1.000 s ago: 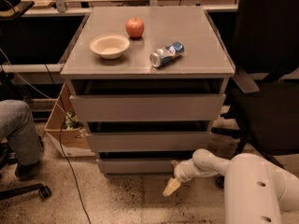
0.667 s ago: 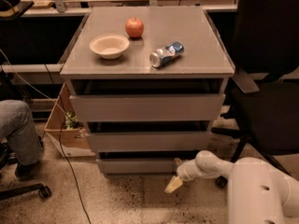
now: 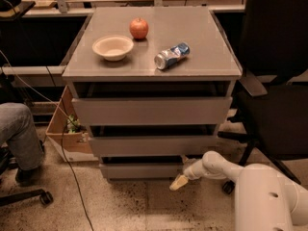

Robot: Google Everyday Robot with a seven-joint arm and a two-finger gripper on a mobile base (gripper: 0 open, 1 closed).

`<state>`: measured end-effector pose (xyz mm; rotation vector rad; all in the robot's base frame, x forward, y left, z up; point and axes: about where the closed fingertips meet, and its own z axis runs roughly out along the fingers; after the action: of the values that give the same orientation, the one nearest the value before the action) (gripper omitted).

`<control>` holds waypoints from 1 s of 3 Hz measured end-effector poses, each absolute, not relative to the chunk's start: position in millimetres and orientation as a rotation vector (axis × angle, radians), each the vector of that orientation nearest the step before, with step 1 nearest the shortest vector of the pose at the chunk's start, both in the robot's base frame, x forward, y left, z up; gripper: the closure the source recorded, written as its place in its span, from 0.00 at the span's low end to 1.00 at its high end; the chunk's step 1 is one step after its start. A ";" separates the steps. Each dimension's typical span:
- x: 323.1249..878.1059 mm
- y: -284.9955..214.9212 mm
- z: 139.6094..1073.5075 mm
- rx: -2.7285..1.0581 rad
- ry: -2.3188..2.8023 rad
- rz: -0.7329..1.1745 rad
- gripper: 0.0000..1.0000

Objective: Open bottom drawer

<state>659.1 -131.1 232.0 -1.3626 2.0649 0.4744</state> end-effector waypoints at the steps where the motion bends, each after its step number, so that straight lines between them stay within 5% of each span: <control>1: 682.9 -128.5 221.8 -1.352 2.043 0.466 0.00; 2: 696.1 -129.5 213.5 -1.332 2.034 0.463 0.00; 3: 695.7 -119.9 199.8 -1.346 2.026 0.502 0.19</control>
Offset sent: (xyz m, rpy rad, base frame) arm 0.0560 -0.0055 -0.0246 0.0325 -0.0567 -0.0349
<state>695.7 -119.9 199.8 -1.3455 2.0263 0.5016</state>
